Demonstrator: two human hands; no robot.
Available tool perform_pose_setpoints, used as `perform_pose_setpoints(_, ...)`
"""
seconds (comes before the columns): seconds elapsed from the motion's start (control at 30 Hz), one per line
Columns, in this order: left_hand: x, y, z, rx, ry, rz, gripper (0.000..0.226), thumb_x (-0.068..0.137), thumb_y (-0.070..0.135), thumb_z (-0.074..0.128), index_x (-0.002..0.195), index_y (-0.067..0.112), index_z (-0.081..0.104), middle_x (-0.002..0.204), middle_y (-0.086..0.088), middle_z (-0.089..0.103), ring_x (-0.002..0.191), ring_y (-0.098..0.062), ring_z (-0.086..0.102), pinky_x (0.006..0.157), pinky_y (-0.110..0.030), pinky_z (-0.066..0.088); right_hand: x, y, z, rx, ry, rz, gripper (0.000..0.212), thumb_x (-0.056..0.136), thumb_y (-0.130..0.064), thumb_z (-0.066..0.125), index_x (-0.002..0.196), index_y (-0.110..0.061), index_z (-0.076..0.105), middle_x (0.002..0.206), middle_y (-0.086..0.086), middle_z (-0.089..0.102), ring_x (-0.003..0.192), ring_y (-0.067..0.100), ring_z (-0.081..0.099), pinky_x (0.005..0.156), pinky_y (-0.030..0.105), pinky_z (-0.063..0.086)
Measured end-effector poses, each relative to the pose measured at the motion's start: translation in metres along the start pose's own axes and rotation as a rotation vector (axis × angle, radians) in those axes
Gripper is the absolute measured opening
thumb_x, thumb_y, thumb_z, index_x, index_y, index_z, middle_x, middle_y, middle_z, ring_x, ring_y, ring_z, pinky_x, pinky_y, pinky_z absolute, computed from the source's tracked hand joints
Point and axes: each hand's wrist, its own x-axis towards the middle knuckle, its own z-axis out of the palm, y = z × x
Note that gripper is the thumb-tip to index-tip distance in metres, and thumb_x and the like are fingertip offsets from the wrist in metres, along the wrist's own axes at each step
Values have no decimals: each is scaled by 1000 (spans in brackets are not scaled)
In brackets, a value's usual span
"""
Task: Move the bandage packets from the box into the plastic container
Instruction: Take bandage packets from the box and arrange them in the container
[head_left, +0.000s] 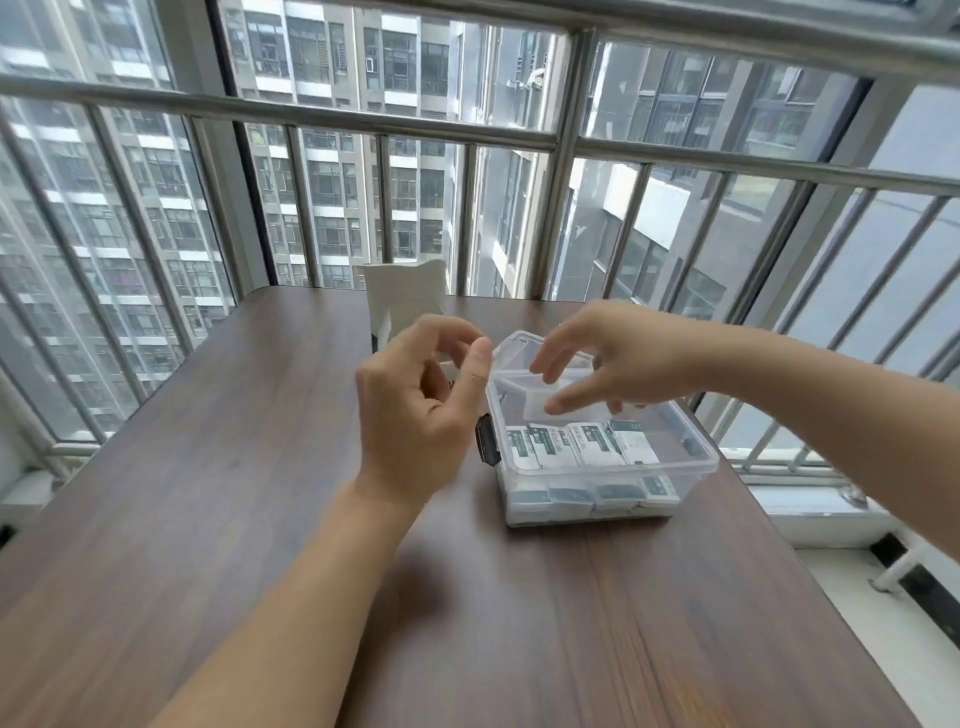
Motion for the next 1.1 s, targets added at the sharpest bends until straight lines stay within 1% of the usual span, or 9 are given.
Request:
perform_pose_setpoints(0.1, 9, -13, -14, 89, 317, -6, 31, 76, 8, 69, 106, 12, 59, 91, -2, 56, 70, -22, 52, 56, -31, 43, -2, -33, -13, 151, 294, -176, 18, 90, -23, 74, 108, -18, 76, 99, -13, 74, 58, -3, 67, 55, 9, 50)
perform_pose_setpoints(0.17, 10, -31, -19, 151, 252, -154, 63, 70, 13, 70, 129, 17, 49, 119, 4, 49, 106, -22, 52, 87, -39, 50, 5, -63, -11, 131, 344, -286, 15, 92, -15, 72, 106, -17, 78, 98, -13, 74, 61, -15, 62, 61, 3, 47)
perform_pose_setpoints(0.27, 8, -44, -17, -9, 20, -464, 90, 71, 30, 68, 152, 31, 29, 152, 12, 35, 142, -10, 33, 117, -37, 30, 30, -95, -3, -144, 330, -302, 22, 91, -13, 73, 112, -20, 76, 109, -9, 74, 84, -9, 65, 82, 11, 53)
perform_pose_setpoints(0.4, 9, -59, -13, -259, -54, -725, 50, 93, 45, 54, 141, 37, 42, 148, 3, 50, 129, -8, 52, 109, -35, 42, 64, -106, 7, -286, 229, -201, 25, 86, -21, 79, 110, -17, 77, 108, -3, 75, 96, 15, 67, 92, 34, 57)
perform_pose_setpoints(0.53, 6, -66, -11, -300, -9, -766, 61, 82, 63, 36, 125, 26, 59, 119, -11, 70, 116, -32, 64, 102, -62, 48, 82, -102, 10, -263, 165, -150, 16, 88, -19, 75, 100, -7, 78, 98, 8, 78, 90, 26, 72, 86, 42, 60)
perform_pose_setpoints(0.7, 1, -63, -7, -312, 60, -689, 65, 84, 57, 32, 128, 18, 60, 119, -11, 70, 116, -28, 64, 103, -58, 48, 89, -100, 7, -323, 168, -100, 16, 89, -6, 64, 100, -3, 76, 99, 18, 75, 92, 38, 70, 77, 45, 62)
perform_pose_setpoints(0.87, -2, -66, -7, -233, 177, -576, 69, 94, 51, 29, 123, 0, 63, 109, -13, 71, 113, -29, 65, 101, -48, 51, 84, -105, 15, -475, 174, -101, 28, 83, -12, 71, 60, -15, 55, 66, 2, 54, 63, 27, 56, 55, 32, 50)
perform_pose_setpoints(0.97, 0, -56, -11, -112, 255, -396, 47, 104, 26, 29, 106, -10, 59, 74, -1, 54, 78, -7, 59, 78, -21, 44, 74, -108, 13, -413, 260, -168, 11, 82, -13, 71, 77, -20, 64, 79, -4, 59, 76, 27, 62, 67, 38, 58)
perform_pose_setpoints(1.1, 2, -47, -16, -57, 276, -250, 32, 102, 5, 31, 115, -7, 58, 86, -3, 59, 85, 11, 54, 84, -11, 42, 53, -104, 17, -368, 364, -191, 34, 90, -23, 69, 124, -26, 66, 111, -6, 66, 99, 24, 64, 82, 39, 56)
